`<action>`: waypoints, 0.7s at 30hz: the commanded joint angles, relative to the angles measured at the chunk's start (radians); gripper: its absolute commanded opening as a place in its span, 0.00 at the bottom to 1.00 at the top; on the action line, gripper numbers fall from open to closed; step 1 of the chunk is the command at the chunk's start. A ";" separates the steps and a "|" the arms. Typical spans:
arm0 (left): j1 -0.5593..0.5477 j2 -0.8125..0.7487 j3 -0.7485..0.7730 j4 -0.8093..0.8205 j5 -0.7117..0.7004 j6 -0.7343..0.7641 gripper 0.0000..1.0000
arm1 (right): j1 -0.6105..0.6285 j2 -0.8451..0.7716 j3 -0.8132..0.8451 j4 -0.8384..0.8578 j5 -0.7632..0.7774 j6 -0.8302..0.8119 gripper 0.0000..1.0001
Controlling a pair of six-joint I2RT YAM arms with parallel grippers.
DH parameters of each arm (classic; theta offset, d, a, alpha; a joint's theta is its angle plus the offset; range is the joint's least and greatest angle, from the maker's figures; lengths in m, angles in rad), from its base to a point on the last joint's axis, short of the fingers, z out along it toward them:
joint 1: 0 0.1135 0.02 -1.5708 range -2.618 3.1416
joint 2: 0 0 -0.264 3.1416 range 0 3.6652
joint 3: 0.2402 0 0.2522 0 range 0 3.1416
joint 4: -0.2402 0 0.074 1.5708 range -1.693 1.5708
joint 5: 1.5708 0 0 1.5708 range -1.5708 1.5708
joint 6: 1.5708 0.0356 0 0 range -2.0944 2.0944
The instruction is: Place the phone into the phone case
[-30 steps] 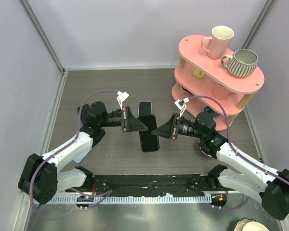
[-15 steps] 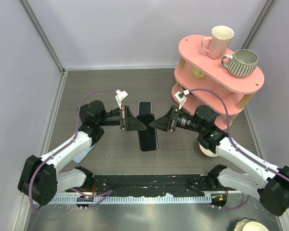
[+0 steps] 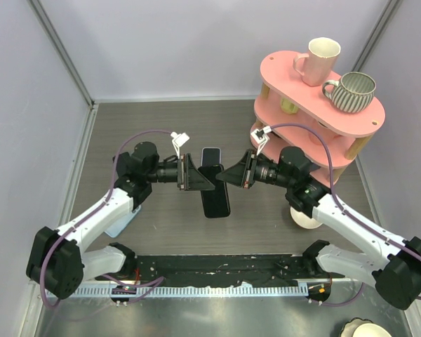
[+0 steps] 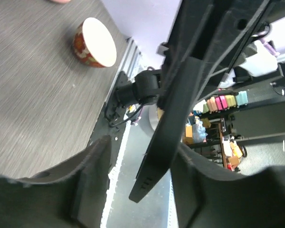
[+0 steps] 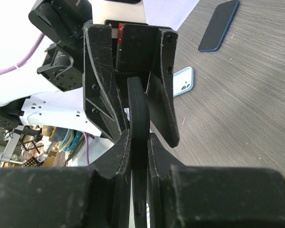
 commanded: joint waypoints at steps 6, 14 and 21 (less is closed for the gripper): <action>0.073 -0.108 0.149 -0.510 -0.415 0.253 0.73 | -0.003 -0.025 0.118 -0.112 0.152 0.028 0.01; 0.123 -0.367 0.098 -0.644 -0.911 0.276 1.00 | -0.003 0.173 0.131 -0.095 0.215 0.080 0.01; 0.123 -0.541 0.048 -0.791 -1.287 0.263 1.00 | -0.001 0.533 0.306 0.029 0.232 0.096 0.01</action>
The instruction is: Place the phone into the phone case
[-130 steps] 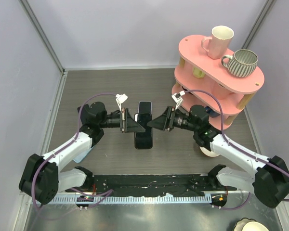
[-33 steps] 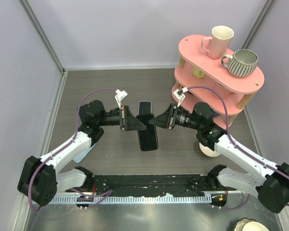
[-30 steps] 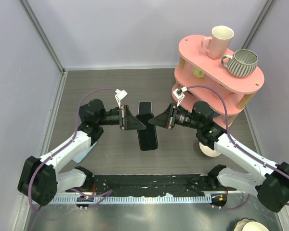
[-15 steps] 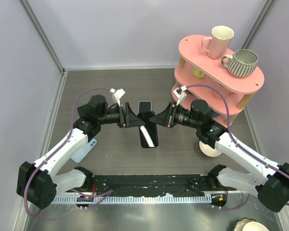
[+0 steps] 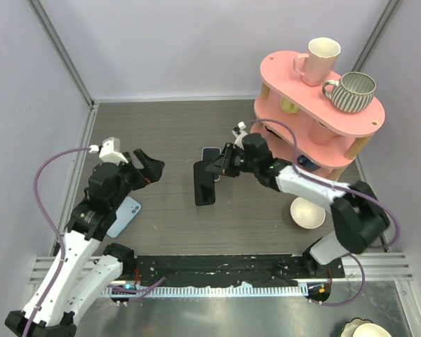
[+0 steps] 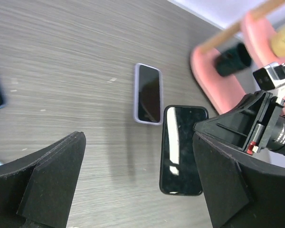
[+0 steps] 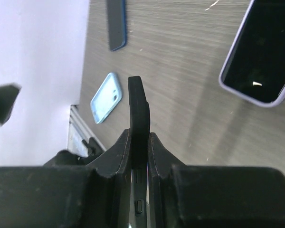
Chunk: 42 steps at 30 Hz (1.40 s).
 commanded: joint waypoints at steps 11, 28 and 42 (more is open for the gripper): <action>0.001 -0.050 -0.014 -0.173 -0.304 0.023 1.00 | 0.015 0.583 0.529 0.130 0.133 0.044 0.01; 0.001 0.063 0.025 -0.234 -0.328 0.001 1.00 | 0.006 0.893 0.844 -0.176 0.309 -0.063 0.09; 0.001 0.178 0.052 -0.280 -0.356 -0.026 1.00 | -0.011 0.853 0.741 -0.180 0.352 -0.071 0.31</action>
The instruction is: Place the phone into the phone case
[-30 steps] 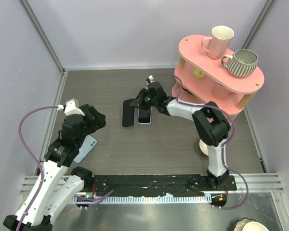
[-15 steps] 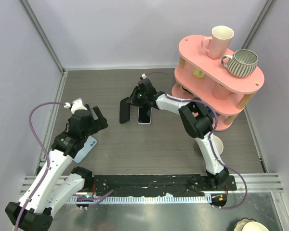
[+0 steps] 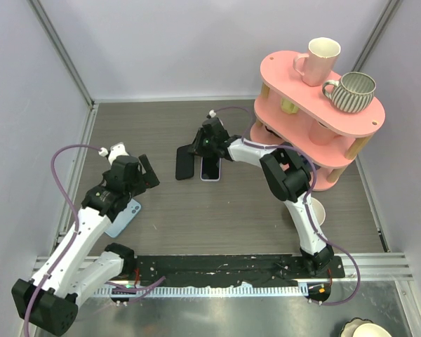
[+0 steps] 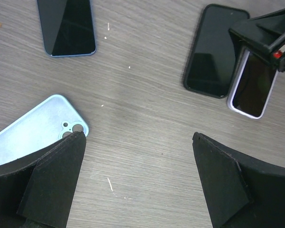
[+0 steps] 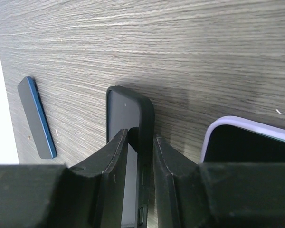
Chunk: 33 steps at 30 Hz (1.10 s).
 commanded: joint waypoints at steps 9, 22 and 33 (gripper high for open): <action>0.001 0.014 0.057 -0.010 -0.029 0.013 1.00 | -0.021 -0.113 -0.007 -0.179 0.161 -0.148 0.47; 0.001 0.052 0.047 -0.011 -0.026 -0.015 1.00 | 0.039 -0.131 -0.053 -0.021 -0.092 -0.126 0.14; 0.004 0.089 0.046 -0.008 -0.017 -0.033 1.00 | 0.064 -0.019 -0.010 0.092 -0.087 -0.097 0.12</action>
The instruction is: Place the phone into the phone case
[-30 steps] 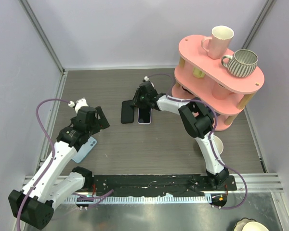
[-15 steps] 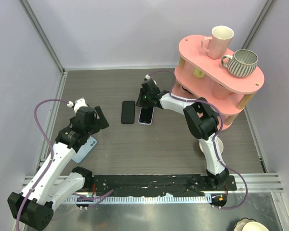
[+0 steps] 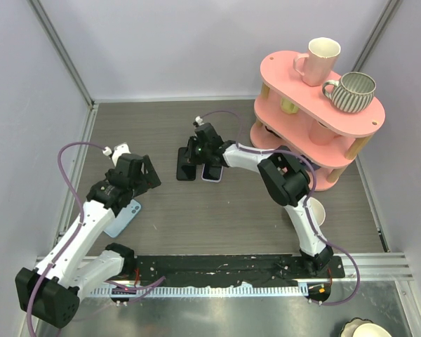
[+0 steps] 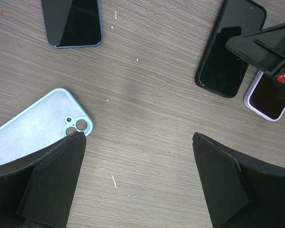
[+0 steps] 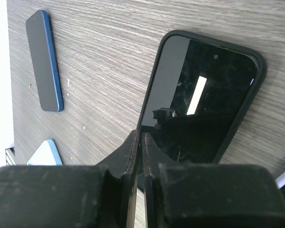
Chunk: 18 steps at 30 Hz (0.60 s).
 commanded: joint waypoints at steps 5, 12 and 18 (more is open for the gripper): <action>0.010 0.025 0.041 0.002 -0.005 -0.030 1.00 | -0.008 0.100 0.073 0.069 0.050 0.036 0.12; 0.080 0.098 0.072 -0.023 0.058 -0.048 1.00 | -0.009 0.075 0.087 0.043 0.013 0.019 0.12; 0.228 0.138 0.080 0.009 0.195 -0.068 1.00 | -0.009 -0.118 0.013 -0.016 0.036 -0.046 0.16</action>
